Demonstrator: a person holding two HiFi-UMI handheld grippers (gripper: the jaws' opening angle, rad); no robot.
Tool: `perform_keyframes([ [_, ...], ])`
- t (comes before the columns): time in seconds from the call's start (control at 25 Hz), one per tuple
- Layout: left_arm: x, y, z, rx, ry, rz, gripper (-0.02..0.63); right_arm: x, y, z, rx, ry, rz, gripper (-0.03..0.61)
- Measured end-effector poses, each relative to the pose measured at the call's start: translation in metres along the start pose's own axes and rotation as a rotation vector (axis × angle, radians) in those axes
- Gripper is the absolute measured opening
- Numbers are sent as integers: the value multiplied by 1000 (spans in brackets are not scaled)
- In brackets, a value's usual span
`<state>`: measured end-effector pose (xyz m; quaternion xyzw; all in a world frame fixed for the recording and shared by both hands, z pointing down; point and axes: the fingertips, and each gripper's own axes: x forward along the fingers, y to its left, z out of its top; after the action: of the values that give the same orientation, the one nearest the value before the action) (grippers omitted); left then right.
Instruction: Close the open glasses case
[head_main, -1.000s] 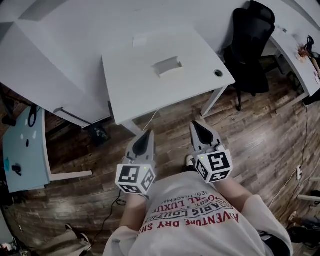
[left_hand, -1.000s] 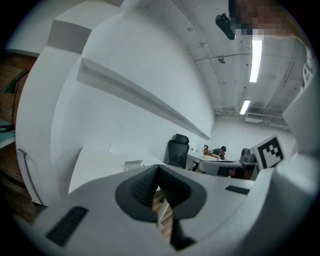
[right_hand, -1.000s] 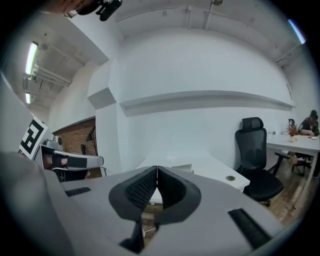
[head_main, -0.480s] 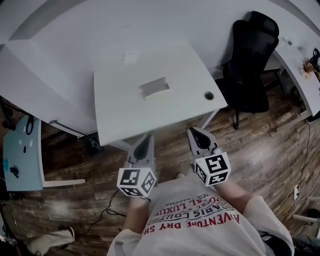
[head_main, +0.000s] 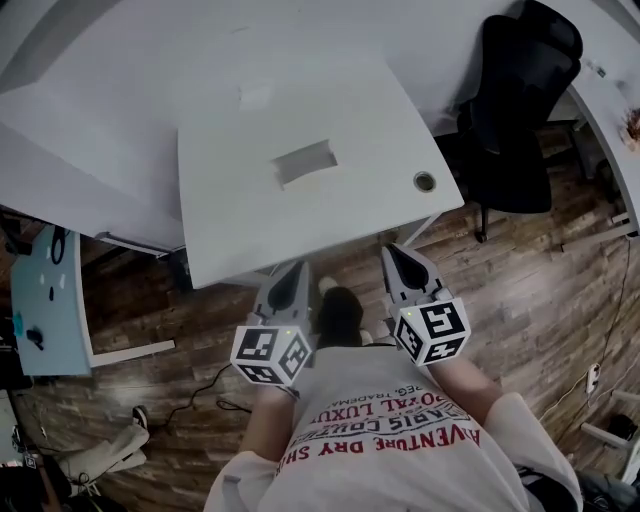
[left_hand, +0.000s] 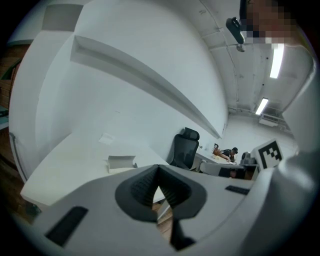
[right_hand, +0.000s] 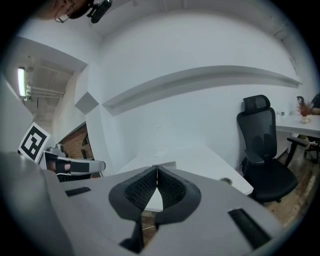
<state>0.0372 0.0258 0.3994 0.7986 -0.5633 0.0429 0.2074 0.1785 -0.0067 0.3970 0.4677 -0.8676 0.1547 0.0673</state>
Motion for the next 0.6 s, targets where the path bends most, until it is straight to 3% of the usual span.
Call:
perform_keyframes([
  [0.36, 84, 45, 27, -85, 8, -53, -2, 67, -34, 13, -30, 59, -51, 12],
  [0.6, 131, 97, 46, -123, 14, -27, -2, 132, -41, 34, -74, 102, -39, 12],
])
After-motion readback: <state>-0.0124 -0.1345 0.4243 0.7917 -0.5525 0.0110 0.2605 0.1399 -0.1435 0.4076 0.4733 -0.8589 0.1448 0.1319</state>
